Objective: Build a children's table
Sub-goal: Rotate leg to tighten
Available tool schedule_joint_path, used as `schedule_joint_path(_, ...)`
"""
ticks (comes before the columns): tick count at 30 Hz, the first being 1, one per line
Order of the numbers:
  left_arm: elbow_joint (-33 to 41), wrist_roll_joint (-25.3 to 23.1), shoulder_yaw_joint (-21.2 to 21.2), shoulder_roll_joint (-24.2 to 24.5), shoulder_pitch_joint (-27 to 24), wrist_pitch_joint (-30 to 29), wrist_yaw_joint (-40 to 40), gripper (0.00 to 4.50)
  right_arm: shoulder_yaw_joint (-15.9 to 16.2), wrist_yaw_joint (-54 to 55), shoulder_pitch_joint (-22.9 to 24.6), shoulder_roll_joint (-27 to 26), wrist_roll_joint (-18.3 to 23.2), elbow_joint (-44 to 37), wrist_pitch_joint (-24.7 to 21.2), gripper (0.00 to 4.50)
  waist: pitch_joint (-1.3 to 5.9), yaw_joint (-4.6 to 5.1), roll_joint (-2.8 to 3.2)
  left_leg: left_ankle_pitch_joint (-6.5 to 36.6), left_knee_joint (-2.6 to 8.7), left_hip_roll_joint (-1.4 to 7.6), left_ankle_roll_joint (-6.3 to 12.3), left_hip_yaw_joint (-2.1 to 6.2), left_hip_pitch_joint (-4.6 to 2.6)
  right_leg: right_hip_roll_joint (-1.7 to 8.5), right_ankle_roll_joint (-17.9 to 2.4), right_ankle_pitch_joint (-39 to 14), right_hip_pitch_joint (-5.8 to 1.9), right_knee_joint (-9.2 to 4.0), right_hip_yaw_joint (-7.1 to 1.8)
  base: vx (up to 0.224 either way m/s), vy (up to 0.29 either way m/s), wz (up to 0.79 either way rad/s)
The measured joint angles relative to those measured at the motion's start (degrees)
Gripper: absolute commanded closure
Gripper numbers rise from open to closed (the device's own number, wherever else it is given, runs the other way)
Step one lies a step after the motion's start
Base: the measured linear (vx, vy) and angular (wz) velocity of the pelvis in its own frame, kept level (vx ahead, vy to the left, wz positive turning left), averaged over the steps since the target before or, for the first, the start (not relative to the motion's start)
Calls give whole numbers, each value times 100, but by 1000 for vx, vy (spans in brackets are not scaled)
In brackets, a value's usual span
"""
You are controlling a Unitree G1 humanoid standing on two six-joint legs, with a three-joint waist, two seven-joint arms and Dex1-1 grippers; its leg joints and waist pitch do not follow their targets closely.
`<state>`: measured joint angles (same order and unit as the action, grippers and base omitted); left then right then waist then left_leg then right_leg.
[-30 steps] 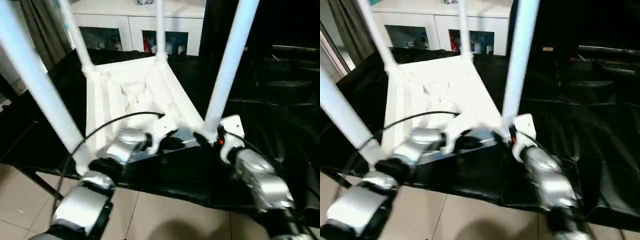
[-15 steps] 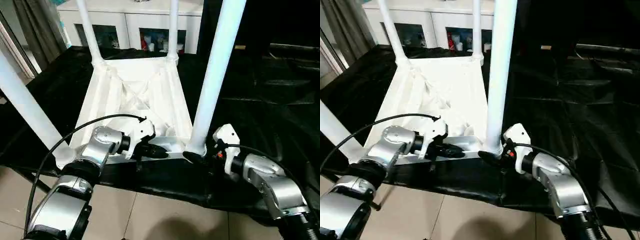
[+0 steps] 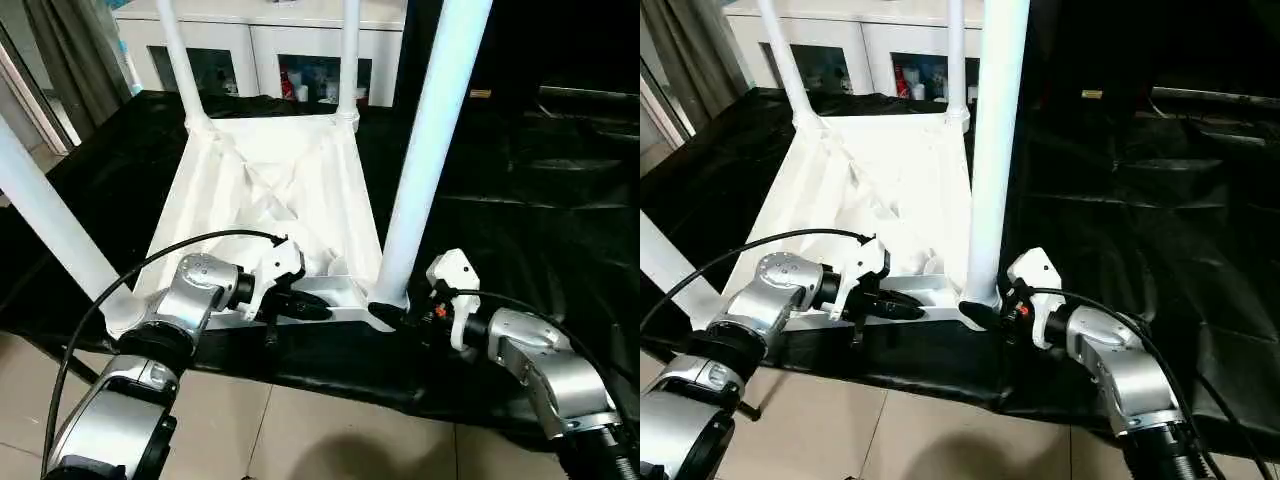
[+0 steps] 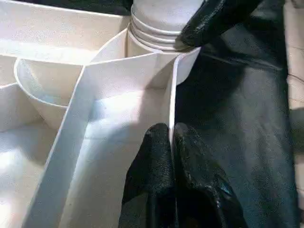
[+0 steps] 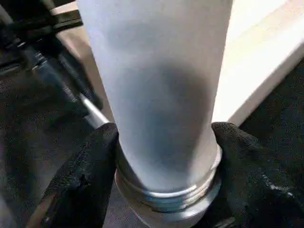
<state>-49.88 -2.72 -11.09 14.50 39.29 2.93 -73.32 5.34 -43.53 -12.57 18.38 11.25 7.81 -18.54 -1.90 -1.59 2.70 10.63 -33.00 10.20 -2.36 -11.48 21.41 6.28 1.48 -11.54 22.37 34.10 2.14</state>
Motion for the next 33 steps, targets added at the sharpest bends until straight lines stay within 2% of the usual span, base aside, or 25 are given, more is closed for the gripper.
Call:
schedule_joint_path(4, -250, -184, 1, -371, 185, -6, 796, 450, -272, 943, -47, -490, -184, 260, 124, 175, 3, -1, 3, 8, -4, -3, -14, 0, -14, 3, -11, 7, -14, -2, -2, 0, 0, 0)
schedule_joint_path(9, -693, -384, 4, -949, 474, -75, 1953, 450, -643, 2669, -276, -1300, -550, 596, 190, 176, 17, -10, 22, 9, 1, -13, -15, 2, -40, 8, -8, 5, -41, -11, -8, 0, 0, 0)
schedule_joint_path(14, -930, -445, 11, -1259, 597, -74, 2472, 450, -768, 3408, -460, -1550, -745, 774, 191, 176, 51, -15, 74, 9, 2, -20, -15, 3, -36, 13, -7, 5, -47, -20, -10, 0, 0, 0)
schedule_joint_path(19, -1079, -448, 51, -1319, 652, 7, 2556, 450, -775, 3451, -526, -1549, -819, 866, 260, 176, 60, -22, 89, 8, 9, -20, -14, 7, -33, 12, -1, 2, -44, -21, -2, 0, 0, 0)
schedule_joint_path(20, -1105, -448, 57, -1322, 659, 25, 2556, 450, -776, 3450, -522, -1550, -825, 866, 268, 120, 61, -23, 92, 8, 9, -20, -14, 7, -33, 12, -1, 2, -44, -21, -2, 0, 0, 0)
schedule_joint_path(24, -1151, -455, 61, -1300, 666, 105, 2524, 450, -772, 3107, -449, -1442, -788, 806, 300, 86, 55, -19, 84, 8, 9, -20, -14, 7, -31, 13, 0, 1, -44, -23, -3, 0, 0, 0)
schedule_joint_path(26, -1161, -442, 68, -1220, 658, 181, 2350, 450, -655, 2651, -349, -1169, -722, 689, 286, 61, 53, -18, 81, 9, 11, -19, -14, 7, -30, 12, 4, -1, -43, -24, -2, 0, 0, 0)
schedule_joint_path(33, -1032, -210, 161, -575, 408, 471, 1099, 450, -58, 983, 0, -183, -530, 49, 105, 61, 48, 10, 75, 8, 47, -11, -14, 10, -32, 1, 8, -4, -35, -19, 5, 0, 0, 0)
